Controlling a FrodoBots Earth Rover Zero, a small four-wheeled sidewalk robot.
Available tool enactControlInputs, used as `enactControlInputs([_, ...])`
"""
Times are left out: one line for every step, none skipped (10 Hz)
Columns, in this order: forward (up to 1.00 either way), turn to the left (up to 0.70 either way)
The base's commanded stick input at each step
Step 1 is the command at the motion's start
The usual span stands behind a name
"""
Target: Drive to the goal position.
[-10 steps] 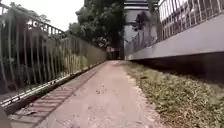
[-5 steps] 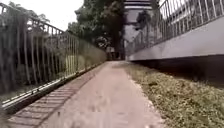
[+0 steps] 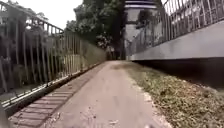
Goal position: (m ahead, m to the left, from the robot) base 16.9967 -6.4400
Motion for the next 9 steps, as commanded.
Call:
enactControlInputs([1.00, 0.00])
enactControlInputs([1.00, 0.00])
enactControlInputs([1.00, 0.00])
enactControlInputs([1.00, 0.00])
enactControlInputs([1.00, 0.00])
enactControlInputs([1.00, 0.00])
enactControlInputs([1.00, 0.00])
enactControlInputs([1.00, 0.00])
enactControlInputs([1.00, 0.00])
